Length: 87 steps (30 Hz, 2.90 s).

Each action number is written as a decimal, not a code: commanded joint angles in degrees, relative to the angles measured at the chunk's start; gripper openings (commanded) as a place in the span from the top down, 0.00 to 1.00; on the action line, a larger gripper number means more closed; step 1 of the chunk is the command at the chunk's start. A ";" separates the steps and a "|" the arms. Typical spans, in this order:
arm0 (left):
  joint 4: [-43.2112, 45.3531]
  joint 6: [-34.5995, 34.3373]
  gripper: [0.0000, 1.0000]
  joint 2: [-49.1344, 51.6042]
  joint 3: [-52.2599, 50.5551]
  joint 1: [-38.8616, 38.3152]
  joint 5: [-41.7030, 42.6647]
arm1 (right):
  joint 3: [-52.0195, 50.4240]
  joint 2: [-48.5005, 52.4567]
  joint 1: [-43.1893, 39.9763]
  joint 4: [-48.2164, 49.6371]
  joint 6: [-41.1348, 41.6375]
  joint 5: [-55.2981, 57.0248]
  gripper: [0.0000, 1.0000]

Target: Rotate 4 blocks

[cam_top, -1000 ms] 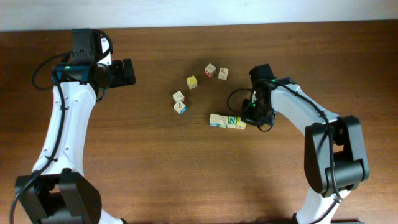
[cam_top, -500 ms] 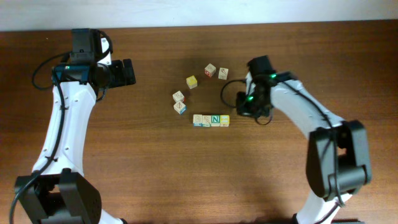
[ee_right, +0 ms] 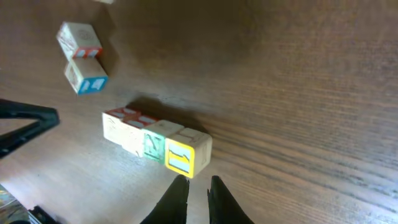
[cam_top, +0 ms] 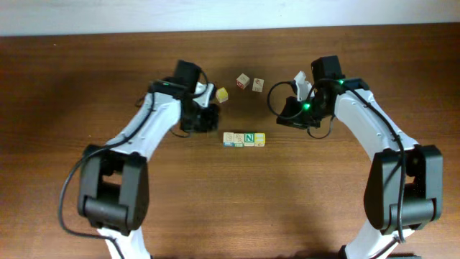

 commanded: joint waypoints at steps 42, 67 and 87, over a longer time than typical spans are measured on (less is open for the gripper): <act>3.98 2.27 1.00 8.33 -0.57 -0.90 12.33 | -10.64 2.10 0.35 9.29 4.59 -0.07 0.91; 3.82 2.25 1.00 8.33 -0.57 -0.90 12.15 | -12.33 5.35 0.35 14.84 1.38 -10.49 0.96; 3.56 2.25 1.00 8.33 -0.57 -0.96 12.15 | -7.96 0.92 5.25 12.35 3.48 -12.68 0.96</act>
